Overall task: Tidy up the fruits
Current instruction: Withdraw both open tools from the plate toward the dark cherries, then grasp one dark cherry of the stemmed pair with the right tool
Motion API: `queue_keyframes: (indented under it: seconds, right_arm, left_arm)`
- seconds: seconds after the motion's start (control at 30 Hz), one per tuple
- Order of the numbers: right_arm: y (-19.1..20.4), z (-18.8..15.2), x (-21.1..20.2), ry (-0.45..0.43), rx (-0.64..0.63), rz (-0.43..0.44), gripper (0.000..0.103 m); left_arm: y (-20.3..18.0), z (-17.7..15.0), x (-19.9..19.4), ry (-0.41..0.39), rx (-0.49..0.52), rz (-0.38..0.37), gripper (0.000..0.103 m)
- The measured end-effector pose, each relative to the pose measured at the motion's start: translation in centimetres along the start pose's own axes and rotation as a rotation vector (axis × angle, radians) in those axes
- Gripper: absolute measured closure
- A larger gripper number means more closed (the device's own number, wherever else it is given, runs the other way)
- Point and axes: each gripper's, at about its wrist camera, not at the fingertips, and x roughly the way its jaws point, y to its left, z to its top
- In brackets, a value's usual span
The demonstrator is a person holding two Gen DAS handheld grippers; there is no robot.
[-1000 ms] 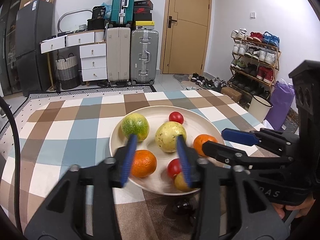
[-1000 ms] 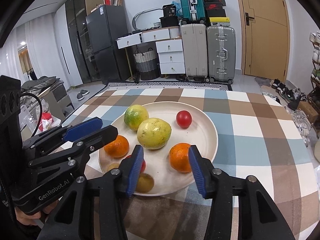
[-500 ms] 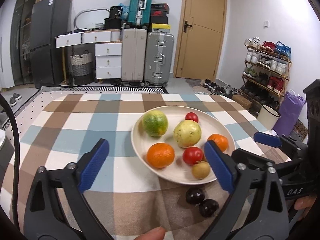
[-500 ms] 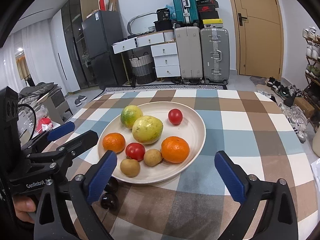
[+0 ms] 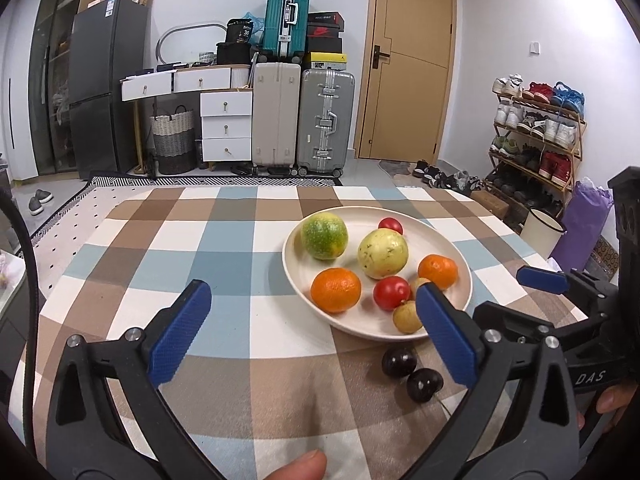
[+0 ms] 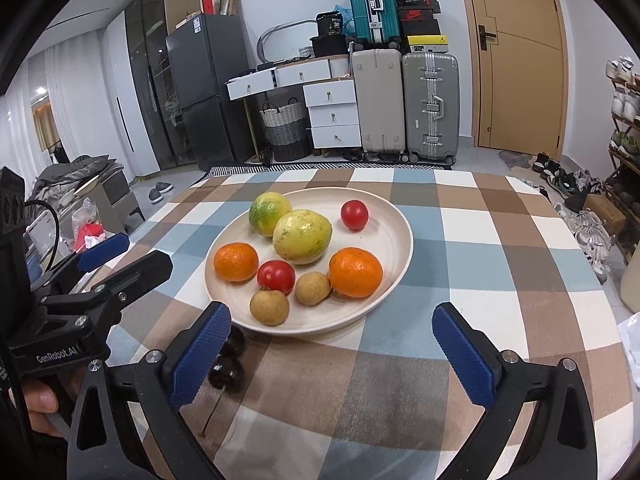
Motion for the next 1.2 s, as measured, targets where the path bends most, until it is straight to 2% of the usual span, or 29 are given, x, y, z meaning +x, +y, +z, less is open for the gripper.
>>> queue_keyframes:
  seconds: [0.43, 0.77, 1.2]
  right_arm:
    - [1.0, -0.6, -0.1, 0.038, -0.023, 0.023, 0.0]
    - [1.9, -1.7, 0.2, 0.109, -0.052, 0.06, 0.0]
    - [3.3, -2.8, 2.3, 0.229, -0.106, 0.086, 0.001]
  left_arm:
    - [0.9, -1.1, -1.9, 0.015, 0.001, 0.031, 0.001]
    - [1.8, -1.9, -2.8, 0.056, 0.006, 0.044, 0.001]
    - [0.9, -2.1, -2.2, 0.082, 0.051, 0.031, 0.001]
